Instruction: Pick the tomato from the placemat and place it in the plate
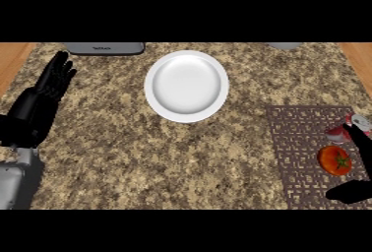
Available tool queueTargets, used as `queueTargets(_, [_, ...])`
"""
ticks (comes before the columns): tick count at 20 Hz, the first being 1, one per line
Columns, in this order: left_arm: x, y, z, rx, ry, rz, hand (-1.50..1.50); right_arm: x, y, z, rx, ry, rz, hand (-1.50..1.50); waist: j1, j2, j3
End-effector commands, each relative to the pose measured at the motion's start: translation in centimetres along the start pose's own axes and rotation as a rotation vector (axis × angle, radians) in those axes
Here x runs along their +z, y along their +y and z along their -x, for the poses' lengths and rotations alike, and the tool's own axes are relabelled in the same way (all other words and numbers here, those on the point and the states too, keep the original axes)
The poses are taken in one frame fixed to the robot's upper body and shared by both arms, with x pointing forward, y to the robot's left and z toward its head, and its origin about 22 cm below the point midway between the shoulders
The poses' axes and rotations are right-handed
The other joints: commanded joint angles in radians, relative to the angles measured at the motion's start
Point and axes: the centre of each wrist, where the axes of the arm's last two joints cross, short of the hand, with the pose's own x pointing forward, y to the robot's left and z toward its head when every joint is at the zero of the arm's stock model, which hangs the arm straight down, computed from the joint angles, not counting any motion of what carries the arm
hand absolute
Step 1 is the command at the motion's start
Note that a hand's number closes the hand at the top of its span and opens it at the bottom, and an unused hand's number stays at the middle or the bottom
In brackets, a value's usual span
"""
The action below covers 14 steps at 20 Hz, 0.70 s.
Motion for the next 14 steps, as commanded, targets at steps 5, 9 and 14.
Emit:
queueTargets(5, [-0.3,0.2,0.7,-0.003,0.003,0.01,0.0,-1.7,2.2,0.7,-0.008,-0.019,-0.073,-1.5,-0.003,0.001,0.001])
queueTargets(9, [0.7,0.2,-1.7,0.011,-0.017,0.003,0.0,-3.5,2.2,2.2,0.008,0.032,-0.075,-1.5,0.003,0.0,0.001])
queueTargets(14, [1.5,-1.0,1.8,-0.021,-0.026,-0.003,0.0,-5.2,3.5,3.4,0.07,0.074,-0.075,-1.5,0.005,0.002,0.001])
